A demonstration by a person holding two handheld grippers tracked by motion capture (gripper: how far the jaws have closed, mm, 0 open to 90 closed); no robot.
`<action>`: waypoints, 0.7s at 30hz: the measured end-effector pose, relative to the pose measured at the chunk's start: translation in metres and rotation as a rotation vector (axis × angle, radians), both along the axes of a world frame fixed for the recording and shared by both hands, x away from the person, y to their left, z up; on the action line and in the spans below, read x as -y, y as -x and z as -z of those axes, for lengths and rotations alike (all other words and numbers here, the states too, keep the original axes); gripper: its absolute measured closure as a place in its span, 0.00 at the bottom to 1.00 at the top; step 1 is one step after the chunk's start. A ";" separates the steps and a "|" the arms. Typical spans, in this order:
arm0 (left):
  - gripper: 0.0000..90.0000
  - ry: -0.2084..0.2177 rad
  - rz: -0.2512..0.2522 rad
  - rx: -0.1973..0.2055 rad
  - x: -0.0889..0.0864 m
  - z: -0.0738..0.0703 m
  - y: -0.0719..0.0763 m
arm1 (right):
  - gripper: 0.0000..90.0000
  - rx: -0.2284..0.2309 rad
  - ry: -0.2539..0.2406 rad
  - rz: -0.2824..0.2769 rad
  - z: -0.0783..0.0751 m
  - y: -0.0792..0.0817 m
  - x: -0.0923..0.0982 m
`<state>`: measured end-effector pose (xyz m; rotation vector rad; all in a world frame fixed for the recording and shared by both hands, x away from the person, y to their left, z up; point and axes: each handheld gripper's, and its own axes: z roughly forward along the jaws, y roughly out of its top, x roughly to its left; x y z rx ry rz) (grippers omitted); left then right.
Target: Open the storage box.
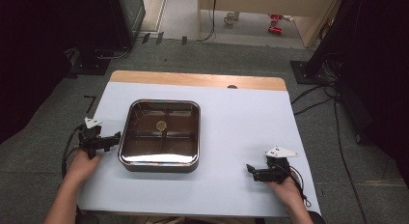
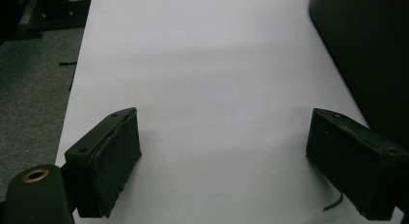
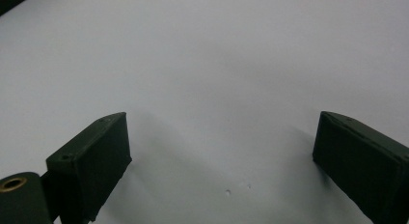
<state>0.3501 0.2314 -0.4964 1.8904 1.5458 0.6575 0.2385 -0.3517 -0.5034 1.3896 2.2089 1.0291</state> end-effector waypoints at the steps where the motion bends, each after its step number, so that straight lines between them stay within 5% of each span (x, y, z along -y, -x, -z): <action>1: 0.13 0.000 0.000 0.000 0.000 0.000 0.000 | 0.06 0.004 0.016 0.001 0.000 0.000 -0.002; 21: 0.13 0.000 0.000 0.000 0.000 0.000 0.000 | 0.04 0.007 0.059 -0.006 0.001 0.001 -0.006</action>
